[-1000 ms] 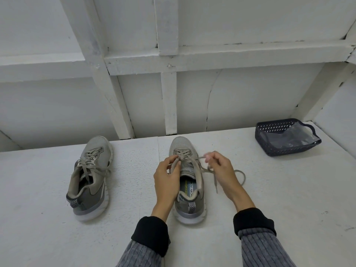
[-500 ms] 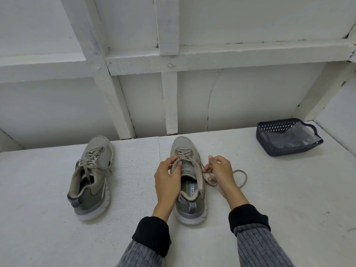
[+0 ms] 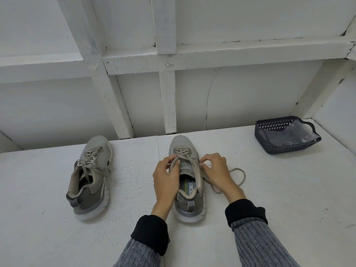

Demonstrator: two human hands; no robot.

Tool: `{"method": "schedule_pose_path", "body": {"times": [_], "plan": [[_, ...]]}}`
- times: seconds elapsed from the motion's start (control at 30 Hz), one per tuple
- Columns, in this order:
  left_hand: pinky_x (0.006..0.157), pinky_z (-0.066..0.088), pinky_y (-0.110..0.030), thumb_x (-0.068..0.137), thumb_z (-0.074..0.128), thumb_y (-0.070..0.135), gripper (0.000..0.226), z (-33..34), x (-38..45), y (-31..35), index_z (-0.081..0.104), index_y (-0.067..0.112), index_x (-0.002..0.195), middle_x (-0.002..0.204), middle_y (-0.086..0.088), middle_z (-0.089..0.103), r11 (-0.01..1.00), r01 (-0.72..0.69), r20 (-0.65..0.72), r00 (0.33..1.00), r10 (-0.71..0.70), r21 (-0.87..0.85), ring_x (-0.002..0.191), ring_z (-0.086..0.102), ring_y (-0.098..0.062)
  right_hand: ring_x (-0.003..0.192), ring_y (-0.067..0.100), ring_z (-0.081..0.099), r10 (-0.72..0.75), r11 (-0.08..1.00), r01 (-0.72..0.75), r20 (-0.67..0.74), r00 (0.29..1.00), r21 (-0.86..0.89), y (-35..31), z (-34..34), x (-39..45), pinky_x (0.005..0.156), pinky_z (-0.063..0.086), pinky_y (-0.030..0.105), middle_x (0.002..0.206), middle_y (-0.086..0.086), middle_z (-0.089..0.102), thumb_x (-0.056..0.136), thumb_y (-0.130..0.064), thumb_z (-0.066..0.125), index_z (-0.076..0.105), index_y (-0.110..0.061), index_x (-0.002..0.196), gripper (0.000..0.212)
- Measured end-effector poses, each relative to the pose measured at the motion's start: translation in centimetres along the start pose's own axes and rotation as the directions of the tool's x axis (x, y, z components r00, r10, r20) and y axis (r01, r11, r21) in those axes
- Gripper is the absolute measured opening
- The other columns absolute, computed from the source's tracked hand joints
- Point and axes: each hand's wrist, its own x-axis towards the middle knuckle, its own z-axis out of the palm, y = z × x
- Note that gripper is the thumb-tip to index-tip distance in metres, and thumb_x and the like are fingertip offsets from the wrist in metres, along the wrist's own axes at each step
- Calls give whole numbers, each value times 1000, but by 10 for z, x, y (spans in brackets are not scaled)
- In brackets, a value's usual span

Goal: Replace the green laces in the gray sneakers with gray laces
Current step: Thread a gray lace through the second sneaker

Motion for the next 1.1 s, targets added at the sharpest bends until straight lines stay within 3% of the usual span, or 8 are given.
{"method": "schedule_pose_path", "body": {"times": [0.07,0.17,0.33,0.6,0.83,0.9,1.03,1.1], "plan": [[83,48,-23,93,64,27,16,-1,0,2,66,43,96,104,19,64,1000,-5,14,1000,5,13,100,59,0,96,18,55,-11,996,11,4,1000,87,-6,-8,0,80,45,29,100,-1,63,95,-18,54,60,-23,92,9],[84,47,-21,93,65,26,15,-2,3,1,66,37,103,107,19,62,1000,-8,66,998,7,16,102,59,-1,57,5,48,0,956,13,-45,999,292,-27,-25,-3,52,37,14,84,1,67,97,-11,49,56,-17,97,9],[90,44,-24,94,63,34,14,-3,3,3,65,34,108,111,19,60,999,-45,85,995,47,-22,110,54,-4,63,7,56,-89,686,-13,102,991,728,-56,-45,-2,56,43,16,74,-2,71,94,2,53,70,-7,101,20],[101,37,-31,93,63,34,11,-5,13,29,66,42,86,112,16,56,999,-33,156,987,28,32,123,38,-13,74,4,69,-92,862,108,-56,994,496,-59,-29,2,67,50,13,75,-6,74,78,-13,79,77,-21,84,10],[111,34,-48,73,65,58,8,1,15,35,68,51,72,111,30,45,994,-3,254,967,-26,113,131,33,-14,77,2,52,-187,912,211,-103,977,352,-55,-23,3,67,39,6,92,-4,61,88,-16,68,69,-20,85,6],[110,34,-46,81,62,55,11,1,16,35,67,48,75,111,25,49,988,-1,274,961,-41,153,128,36,-14,79,3,57,-167,903,190,-93,982,386,-53,-24,4,66,40,6,90,-6,65,91,-14,63,64,-18,88,6],[80,50,-23,97,43,25,32,-2,20,44,60,25,71,95,-1,64,983,182,347,923,-168,-7,88,57,-12,80,8,63,-123,889,130,-44,991,438,-46,-19,2,73,47,14,79,-3,66,95,-13,57,59,-20,87,11],[64,45,-8,101,37,15,37,-10,24,52,58,16,71,87,-2,64,976,208,333,926,-177,-59,77,58,-7,76,8,61,-97,885,108,-47,994,454,-43,-15,0,70,46,11,77,-3,64,96,-13,56,59,-20,86,13]]}}
